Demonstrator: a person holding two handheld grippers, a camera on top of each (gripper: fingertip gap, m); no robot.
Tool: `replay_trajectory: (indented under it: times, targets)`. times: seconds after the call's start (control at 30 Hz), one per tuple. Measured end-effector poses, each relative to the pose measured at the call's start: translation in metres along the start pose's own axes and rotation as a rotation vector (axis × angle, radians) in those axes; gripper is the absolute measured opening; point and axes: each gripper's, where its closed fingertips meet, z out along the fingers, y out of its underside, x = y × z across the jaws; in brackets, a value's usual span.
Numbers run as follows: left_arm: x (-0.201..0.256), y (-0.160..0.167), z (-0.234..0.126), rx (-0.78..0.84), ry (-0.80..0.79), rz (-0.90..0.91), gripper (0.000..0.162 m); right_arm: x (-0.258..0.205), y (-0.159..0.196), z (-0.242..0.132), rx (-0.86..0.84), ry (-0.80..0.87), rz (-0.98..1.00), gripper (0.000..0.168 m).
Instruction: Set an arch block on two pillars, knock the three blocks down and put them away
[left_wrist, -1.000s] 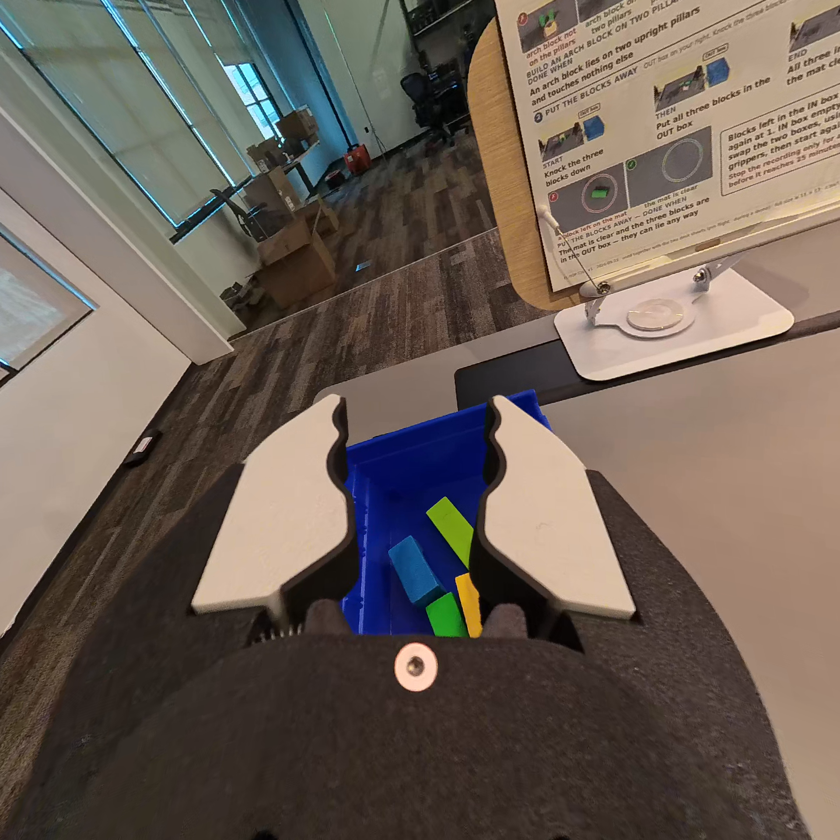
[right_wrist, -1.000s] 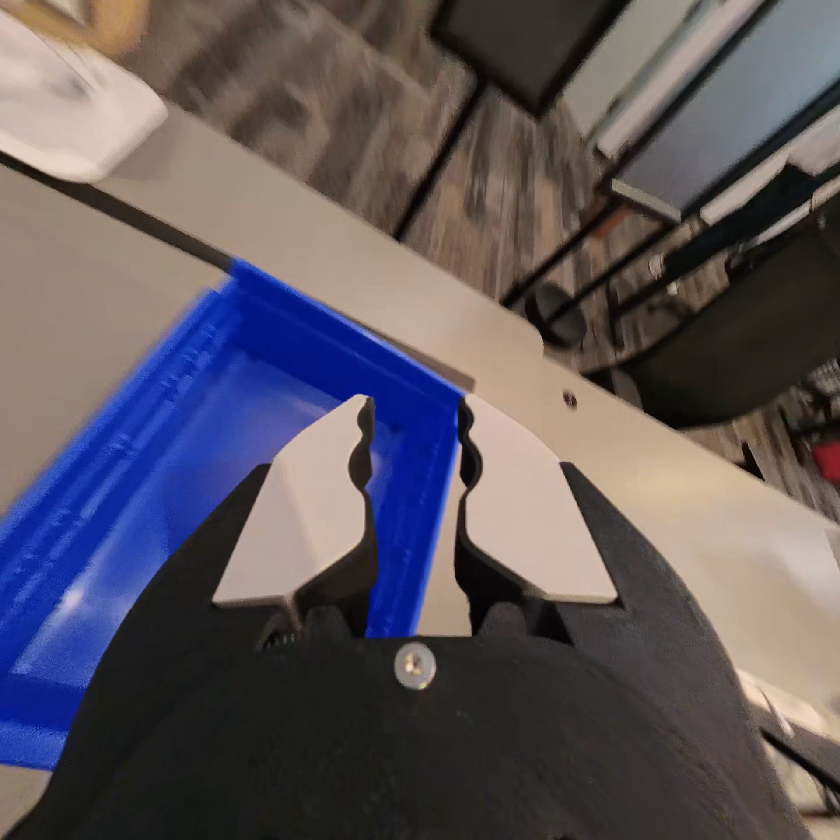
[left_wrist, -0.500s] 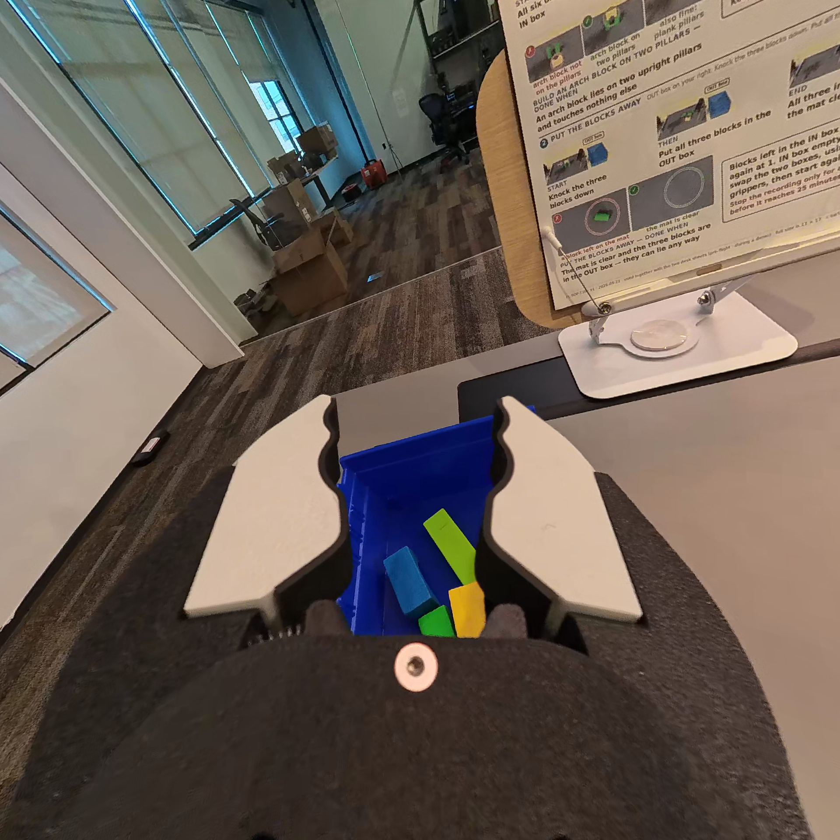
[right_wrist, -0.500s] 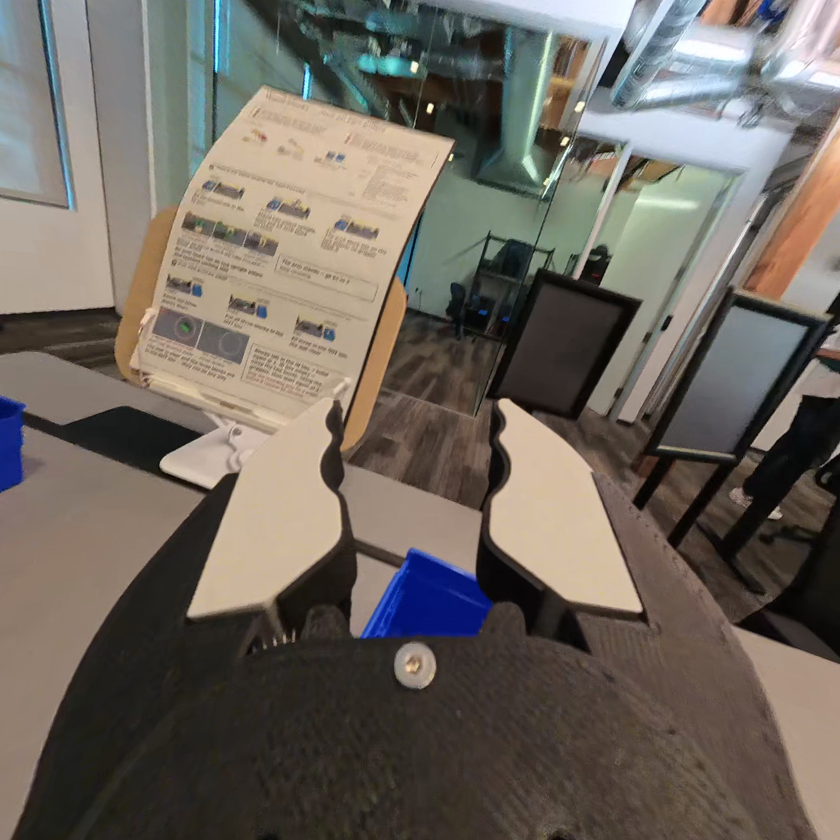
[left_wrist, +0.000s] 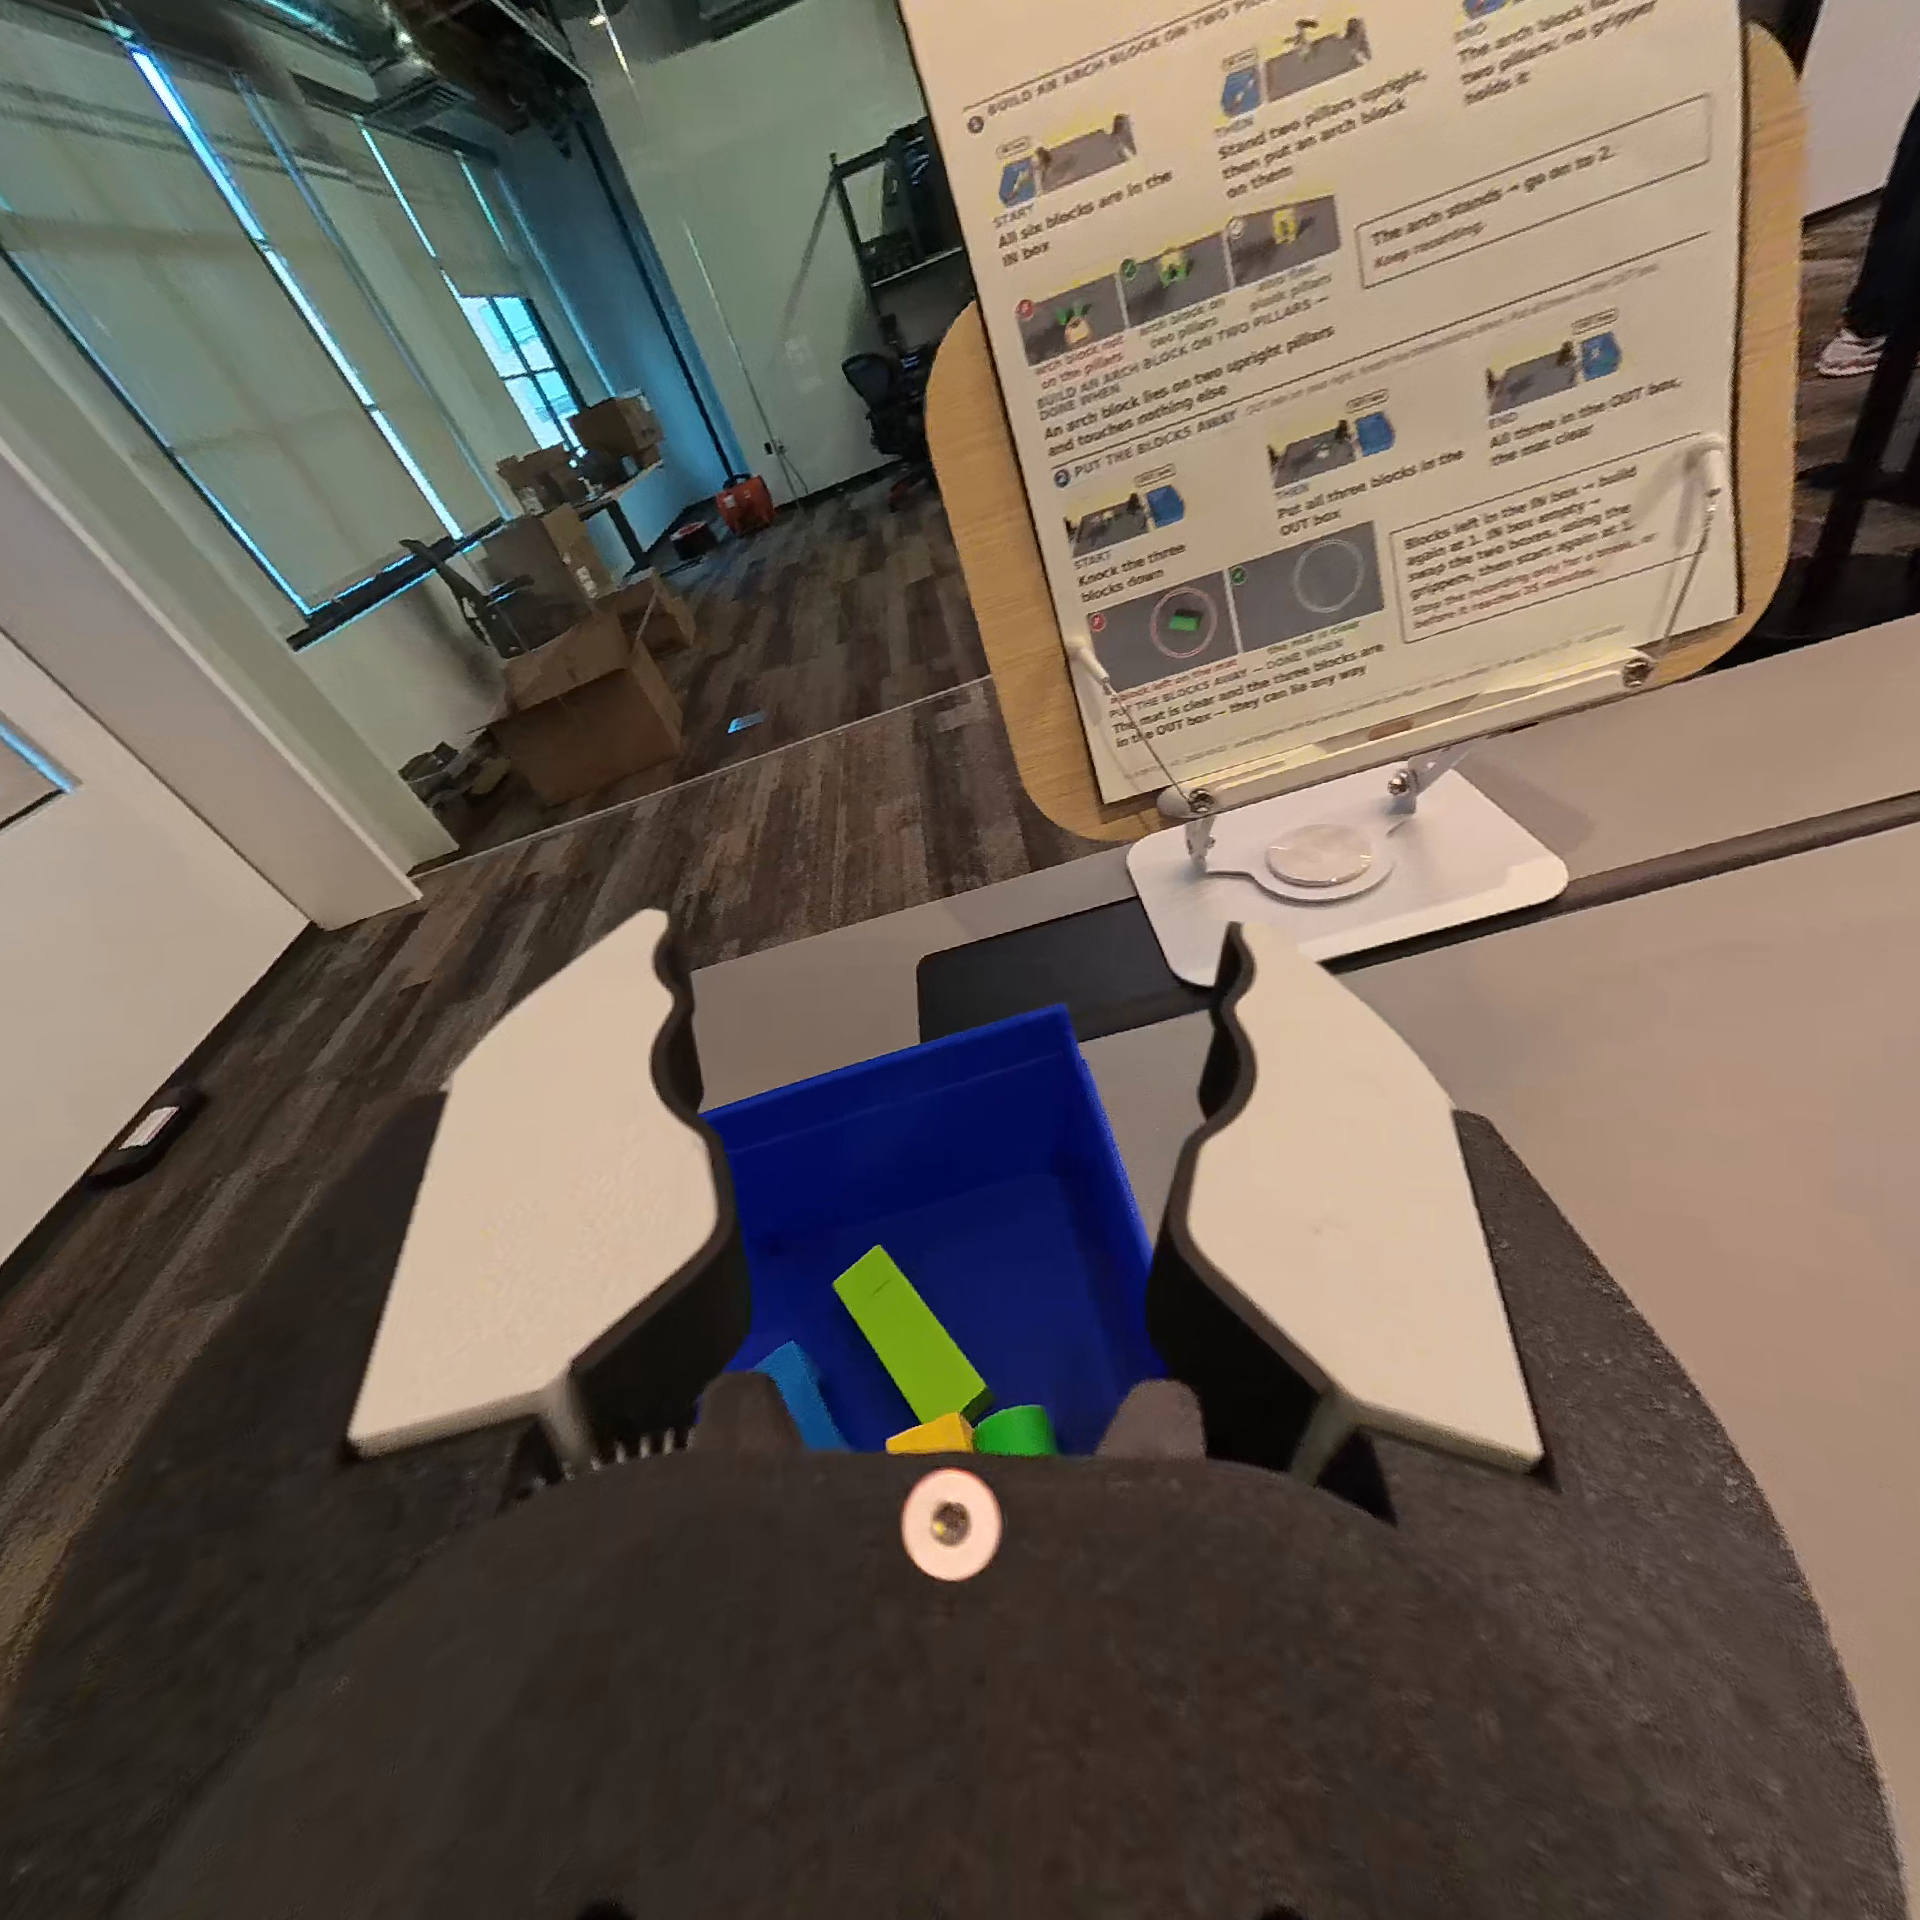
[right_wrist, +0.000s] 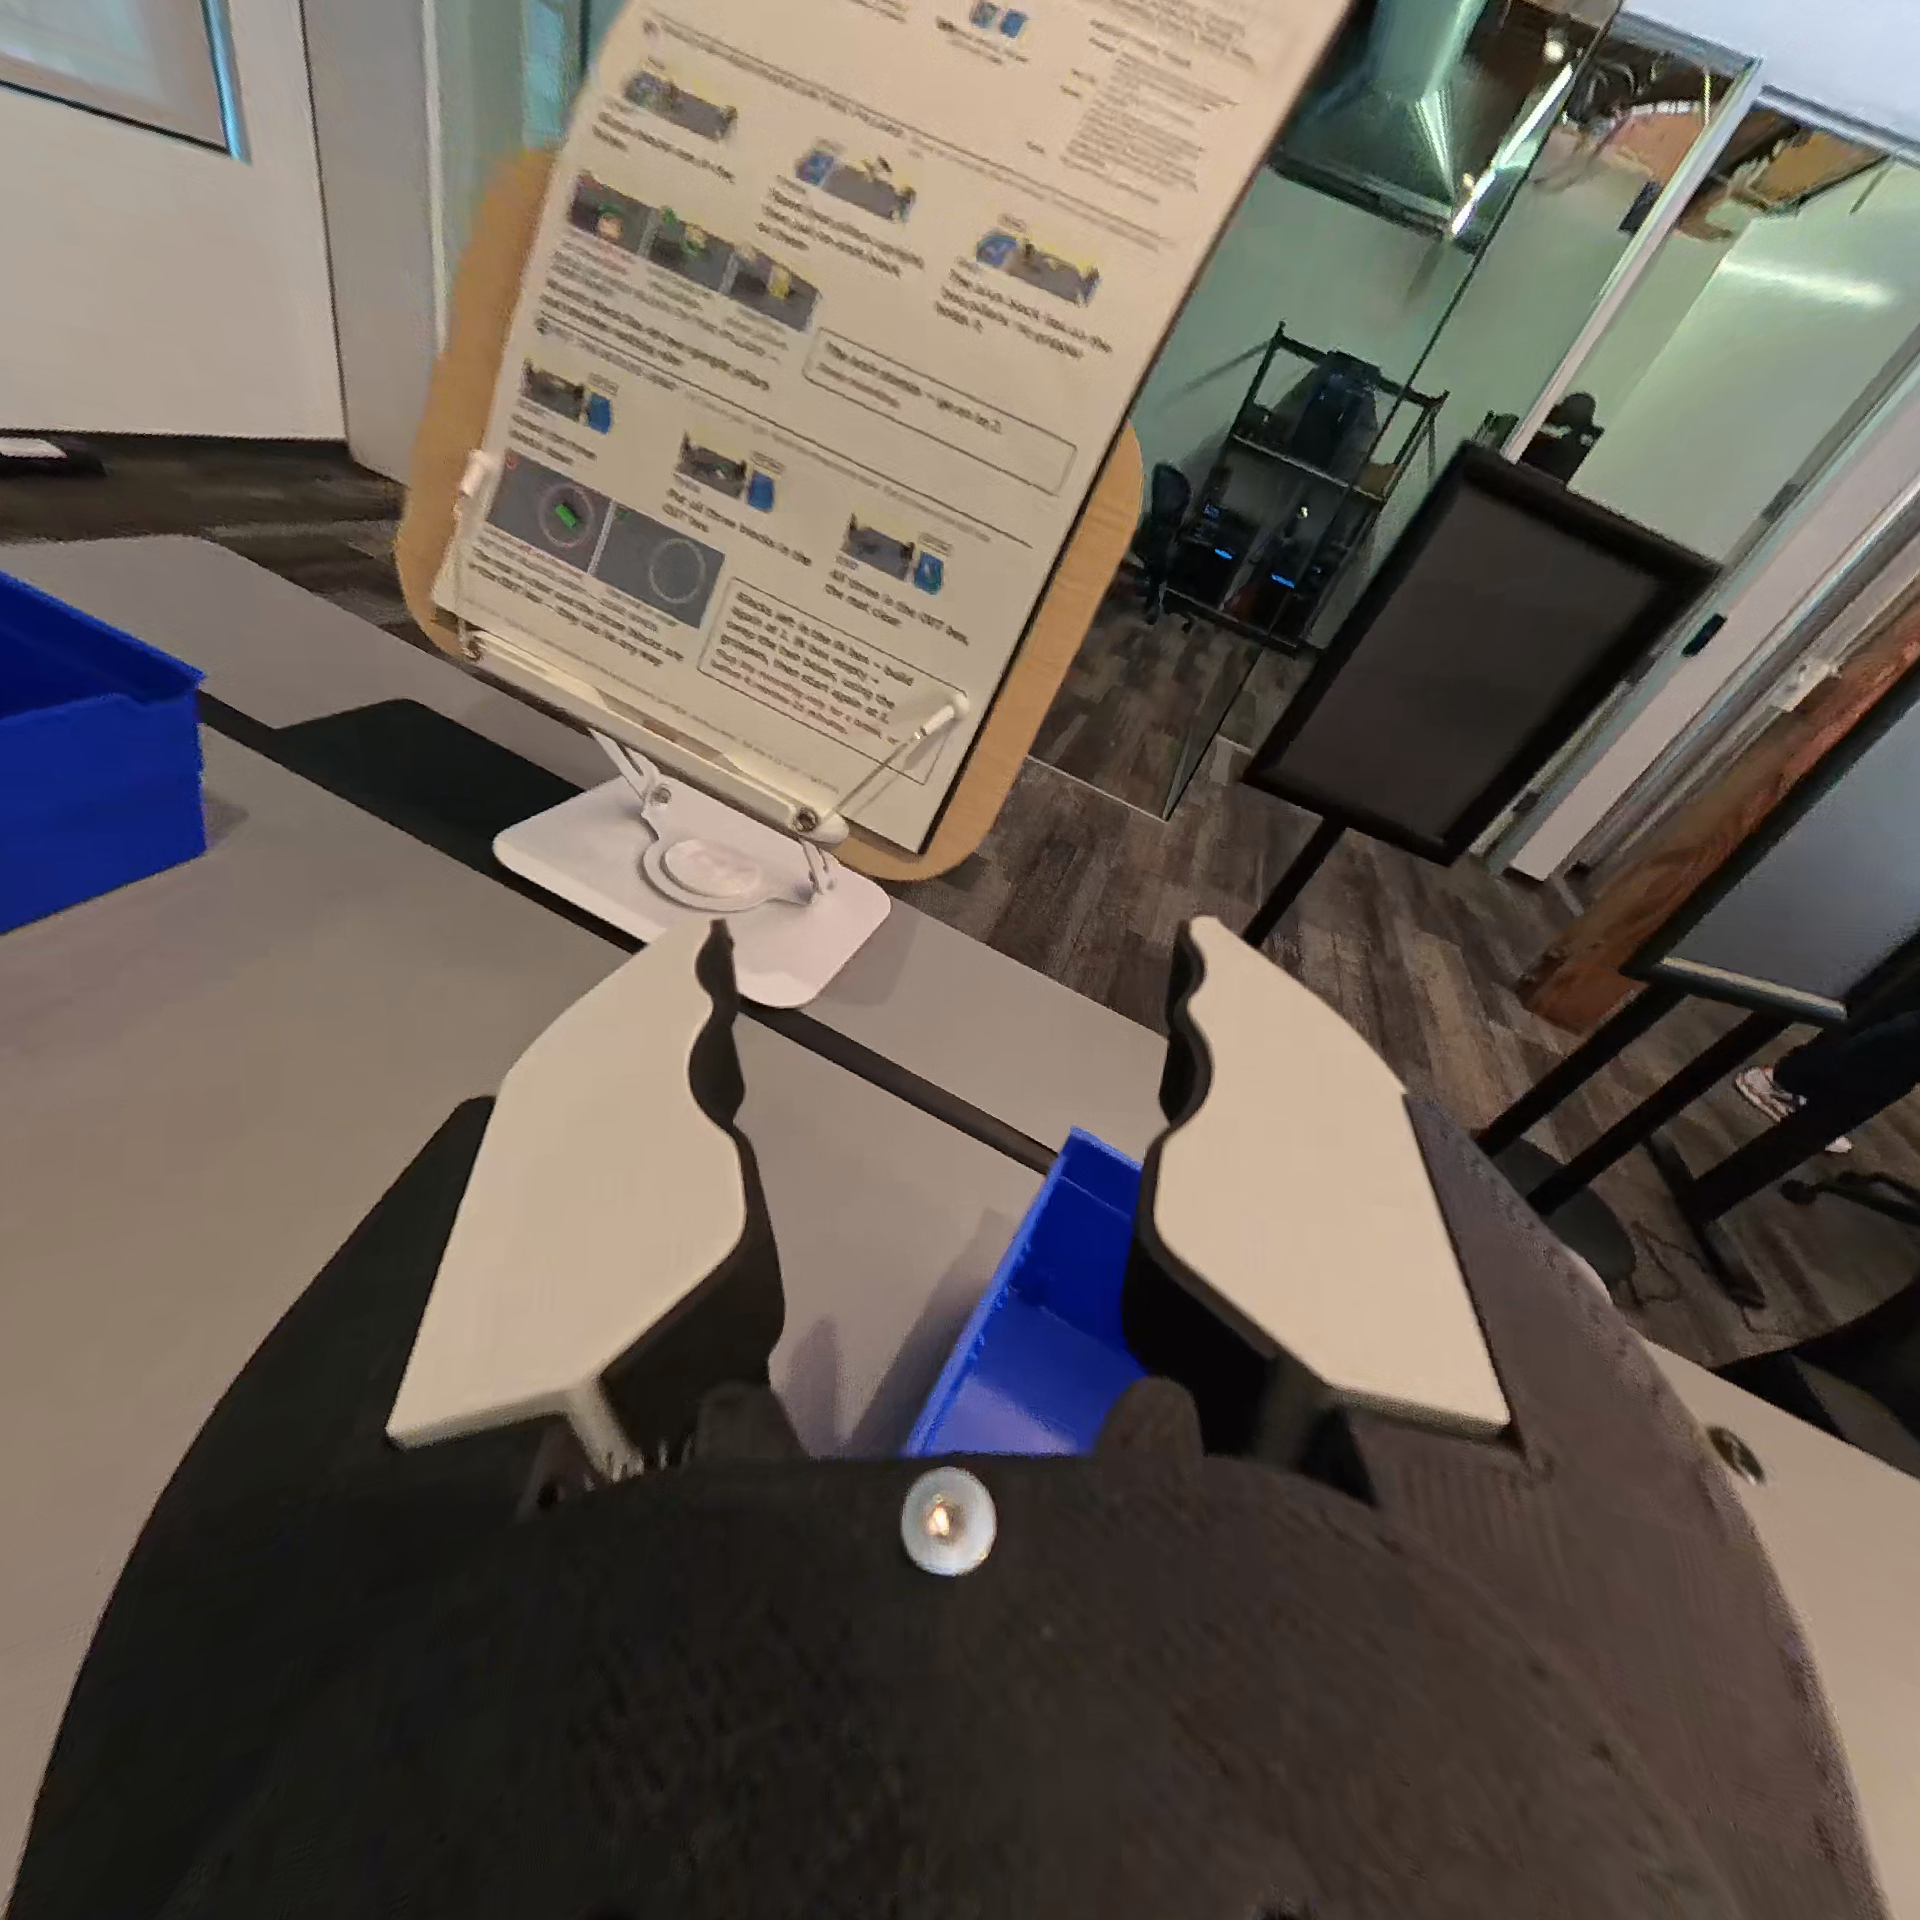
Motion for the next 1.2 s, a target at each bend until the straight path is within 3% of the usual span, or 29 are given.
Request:
replay_trajectory:
  times: [0.37, 0.43, 0.63, 0.8, 0.93, 1.2]
  targets:
    - [-0.018, 0.007, -0.007, -0.026, 0.052, -0.101, 0.094, -0.052, -0.038, 0.009, 0.080, -0.209, 0.142, 0.082]
    - [-0.021, 0.009, -0.006, -0.035, 0.047, -0.098, 0.094, -0.060, -0.046, 0.014, 0.106, -0.265, 0.184, 0.077]
    - [-0.023, 0.012, -0.001, -0.029, 0.074, -0.129, 0.092, -0.082, -0.033, 0.027, 0.120, -0.321, 0.152, 0.072]
    - [-0.016, 0.009, -0.002, -0.007, 0.156, -0.195, 0.089, -0.069, -0.033, 0.029, 0.160, -0.283, 0.218, 0.072]
    - [-0.011, 0.008, -0.005, -0.007, 0.215, -0.227, 0.088, -0.049, -0.031, 0.025, 0.164, -0.230, 0.255, 0.054]
    - [0.006, 0.006, -0.020, -0.020, 0.392, -0.200, 0.082, -0.039, -0.056, 0.003, 0.314, -0.264, 0.283, 0.048]
